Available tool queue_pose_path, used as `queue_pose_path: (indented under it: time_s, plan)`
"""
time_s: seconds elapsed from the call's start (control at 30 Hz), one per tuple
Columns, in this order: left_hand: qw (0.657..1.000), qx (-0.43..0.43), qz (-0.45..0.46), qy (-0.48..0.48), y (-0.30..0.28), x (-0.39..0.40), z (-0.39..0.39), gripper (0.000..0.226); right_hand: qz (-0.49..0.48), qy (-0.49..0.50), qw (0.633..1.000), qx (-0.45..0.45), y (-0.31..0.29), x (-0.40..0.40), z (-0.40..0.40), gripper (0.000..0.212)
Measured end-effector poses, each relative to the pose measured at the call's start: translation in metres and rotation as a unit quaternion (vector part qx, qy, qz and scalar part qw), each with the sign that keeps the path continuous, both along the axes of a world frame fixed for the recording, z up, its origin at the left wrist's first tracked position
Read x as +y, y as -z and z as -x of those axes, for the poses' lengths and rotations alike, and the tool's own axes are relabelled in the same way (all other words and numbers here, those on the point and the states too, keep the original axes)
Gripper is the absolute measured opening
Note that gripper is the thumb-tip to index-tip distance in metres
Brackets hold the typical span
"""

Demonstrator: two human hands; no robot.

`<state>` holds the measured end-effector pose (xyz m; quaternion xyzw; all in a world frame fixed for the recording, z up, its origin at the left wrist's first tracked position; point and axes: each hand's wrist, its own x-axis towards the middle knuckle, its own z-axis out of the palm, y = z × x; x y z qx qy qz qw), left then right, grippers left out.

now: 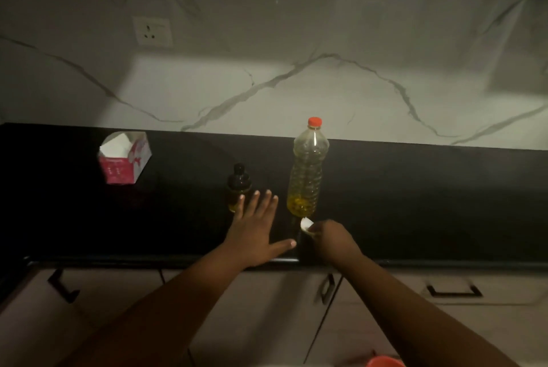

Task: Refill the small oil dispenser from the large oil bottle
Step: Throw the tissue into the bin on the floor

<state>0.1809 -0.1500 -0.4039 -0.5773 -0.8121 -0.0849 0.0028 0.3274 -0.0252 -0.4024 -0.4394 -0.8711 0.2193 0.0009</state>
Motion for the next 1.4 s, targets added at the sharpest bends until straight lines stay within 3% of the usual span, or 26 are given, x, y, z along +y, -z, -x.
queue_pose_path:
  time_s: [0.27, 0.57, 0.77, 1.0, 1.17, 1.4]
  plan:
    - [0.998, -0.042, 0.051, 0.004, 0.041, -0.015, -0.047, 0.102, -0.03, 0.011, 0.999, -0.019, 0.024, -0.045, -0.04, 0.039]
    - [0.995, -0.044, 0.07, 0.057, 0.081, -0.011, -0.136, 0.101, -0.043, 0.035, 0.998, -0.028, 0.053, -0.072, -0.148, 0.039]
    - [0.988, -0.052, 0.118, 0.087, 0.114, -0.013, -0.209, 0.097, 0.016, 0.056, 0.998, -0.015, 0.074, -0.083, -0.233, 0.051]
    - [0.977, -0.028, 0.169, 0.125, 0.143, -0.017, -0.3, 0.091, 0.055, 0.09, 0.993, -0.045, 0.109, -0.086, -0.346, 0.043]
    - [0.974, 0.008, 0.174, 0.146, 0.16, -0.017, -0.321, 0.095, 0.089, 0.141, 0.984, -0.055, 0.135, -0.08, -0.391, 0.036]
    - [0.96, 0.024, 0.223, 0.168, 0.182, 0.008, -0.325, 0.091, 0.113, 0.136, 0.982, -0.066, 0.173, -0.069, -0.404, 0.037]
